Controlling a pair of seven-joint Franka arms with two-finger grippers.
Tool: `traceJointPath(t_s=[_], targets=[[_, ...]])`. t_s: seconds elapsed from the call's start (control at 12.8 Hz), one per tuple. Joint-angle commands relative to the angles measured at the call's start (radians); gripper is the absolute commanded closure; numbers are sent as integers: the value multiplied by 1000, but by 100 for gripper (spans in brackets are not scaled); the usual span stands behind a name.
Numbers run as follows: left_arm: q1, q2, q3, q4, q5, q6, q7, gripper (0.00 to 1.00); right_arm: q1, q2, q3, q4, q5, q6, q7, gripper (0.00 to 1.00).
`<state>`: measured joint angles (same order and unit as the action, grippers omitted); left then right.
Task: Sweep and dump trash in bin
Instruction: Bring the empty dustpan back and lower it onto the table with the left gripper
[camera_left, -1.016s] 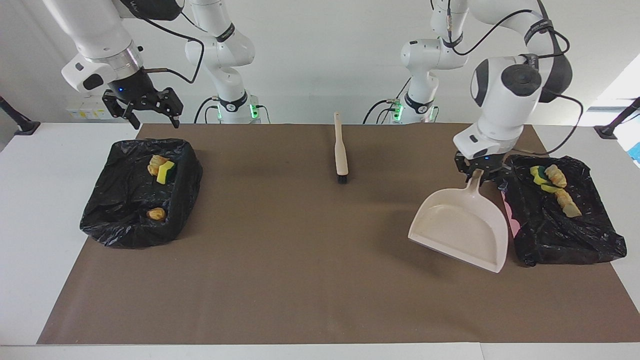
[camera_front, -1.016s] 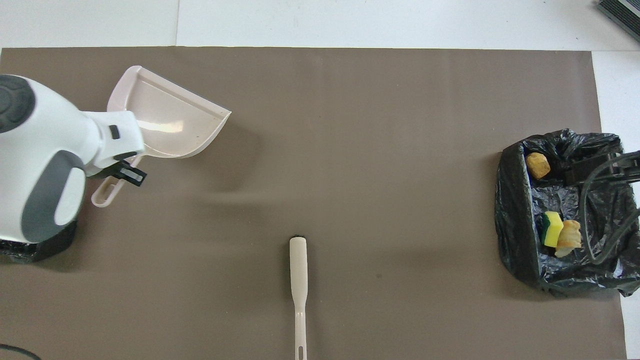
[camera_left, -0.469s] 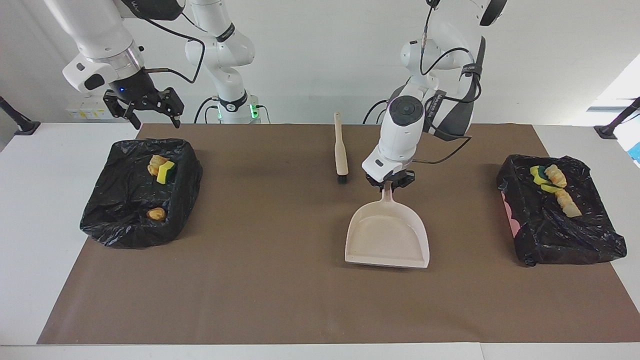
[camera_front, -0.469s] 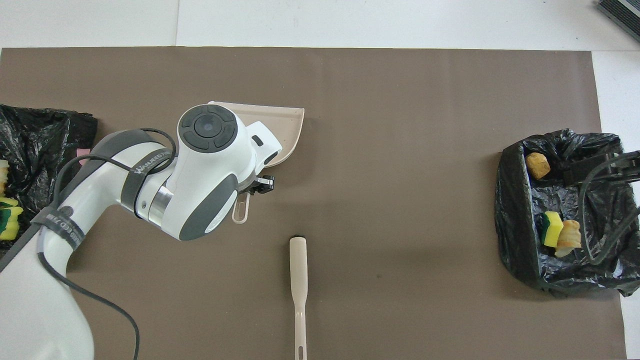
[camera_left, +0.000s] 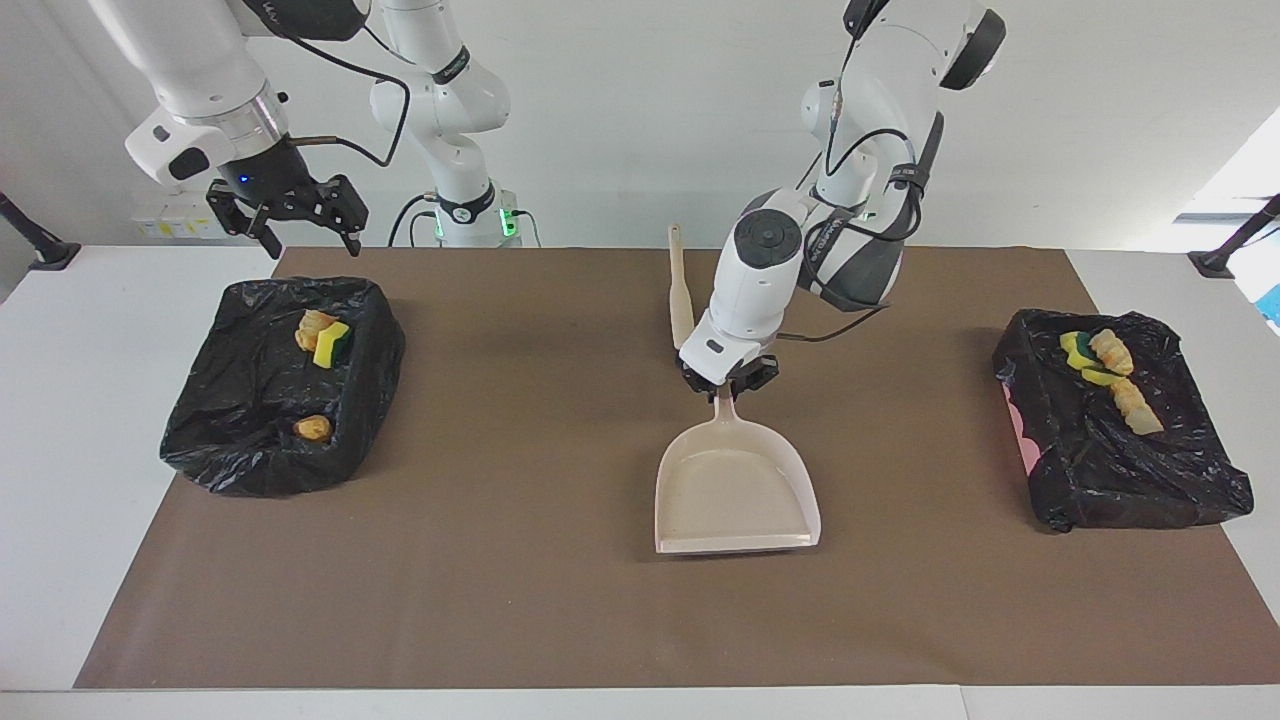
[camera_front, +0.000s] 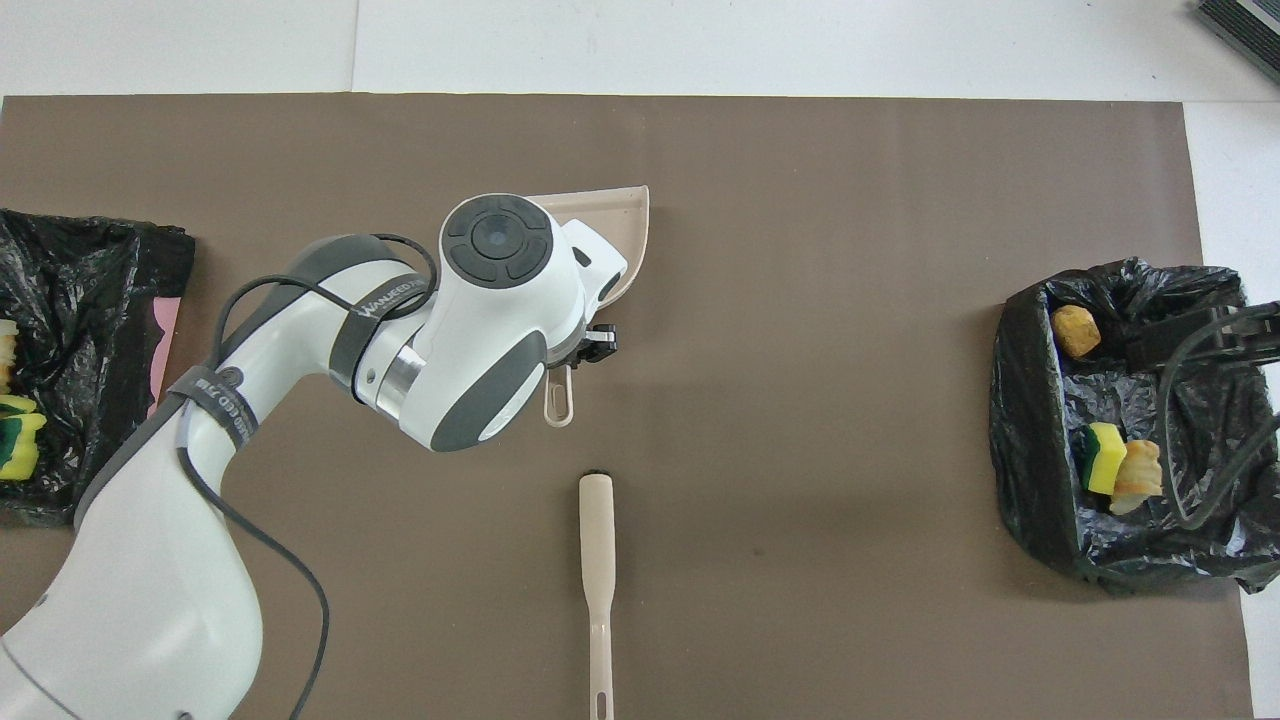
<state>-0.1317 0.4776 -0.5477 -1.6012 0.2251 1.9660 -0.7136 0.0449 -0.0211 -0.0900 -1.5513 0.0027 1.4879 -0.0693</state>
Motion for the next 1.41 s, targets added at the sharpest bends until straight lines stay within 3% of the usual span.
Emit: traceJointPath(t_s=[0.0,0.16,0.55,0.86,1.02,1.09,1.33], targets=[[-32,70,-1,75,54,-7,-52,100,-5,-13,3,-9,2,3,0,0],[-35,67,-2,64,59,7,-49,100,-4,-14,4,-12,8,2,16,0],[-43,64,-2,33,59,45,-47,59,0,-17,7,-16,20,-3,111,0],[-37,46,-2,33,65,22,5,37,0,-14,27,-10,17,2,106,0],[-32,7,9,29,63,-2,54,5,-8,-14,26,-10,16,2,105,0],[-32,-22,32,20,62,-16,97,0,-11,-14,26,-10,16,2,105,0],[-34,-157,133,-20,59,-102,199,0,-10,-14,26,-10,16,2,105,0]])
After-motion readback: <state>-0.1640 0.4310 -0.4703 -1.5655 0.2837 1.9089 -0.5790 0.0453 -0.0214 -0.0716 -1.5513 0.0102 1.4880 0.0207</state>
